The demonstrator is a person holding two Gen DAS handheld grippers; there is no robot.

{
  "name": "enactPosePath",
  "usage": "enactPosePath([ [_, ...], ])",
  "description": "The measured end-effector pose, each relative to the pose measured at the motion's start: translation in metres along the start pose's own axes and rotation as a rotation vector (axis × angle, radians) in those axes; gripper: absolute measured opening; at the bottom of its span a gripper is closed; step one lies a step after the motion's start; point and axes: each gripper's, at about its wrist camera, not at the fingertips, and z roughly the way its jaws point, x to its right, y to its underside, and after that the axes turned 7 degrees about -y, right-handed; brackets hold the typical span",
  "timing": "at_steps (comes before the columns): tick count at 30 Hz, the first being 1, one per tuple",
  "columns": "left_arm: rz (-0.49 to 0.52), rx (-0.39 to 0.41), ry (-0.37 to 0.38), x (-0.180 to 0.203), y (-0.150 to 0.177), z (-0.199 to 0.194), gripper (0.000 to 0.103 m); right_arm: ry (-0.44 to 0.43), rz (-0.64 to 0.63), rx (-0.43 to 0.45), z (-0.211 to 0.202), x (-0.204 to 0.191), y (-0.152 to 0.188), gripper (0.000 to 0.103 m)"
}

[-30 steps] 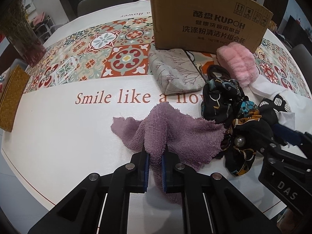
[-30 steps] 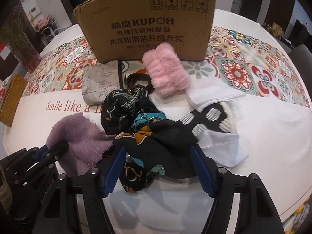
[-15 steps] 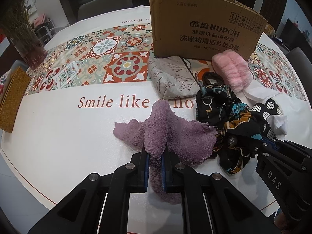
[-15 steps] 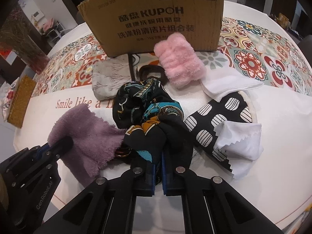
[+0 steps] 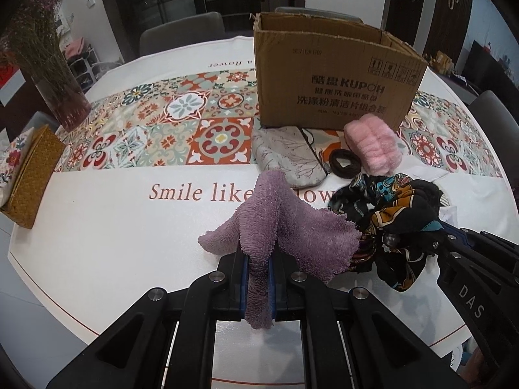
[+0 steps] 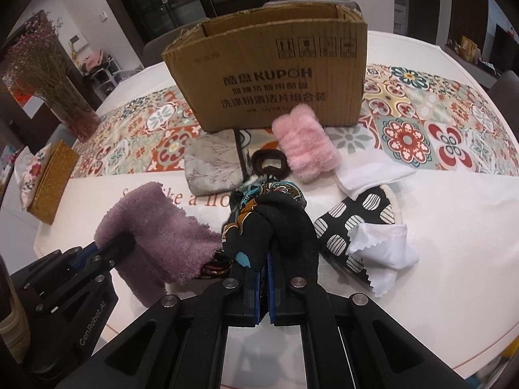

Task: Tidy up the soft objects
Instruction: 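Lift the purple towel with the left gripper while the right carries the scarf toward the box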

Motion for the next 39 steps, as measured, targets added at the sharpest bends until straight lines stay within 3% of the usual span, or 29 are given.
enactPosePath([
  [21, -0.026, 0.142, -0.001, -0.015, -0.007, -0.06, 0.011, 0.021, -0.06, 0.172, -0.068, -0.02, -0.011, 0.004],
  [39, -0.019, 0.181, 0.014, -0.019, -0.057, -0.081, 0.011, 0.019, -0.058, 0.226, -0.091, -0.024, -0.055, 0.004],
])
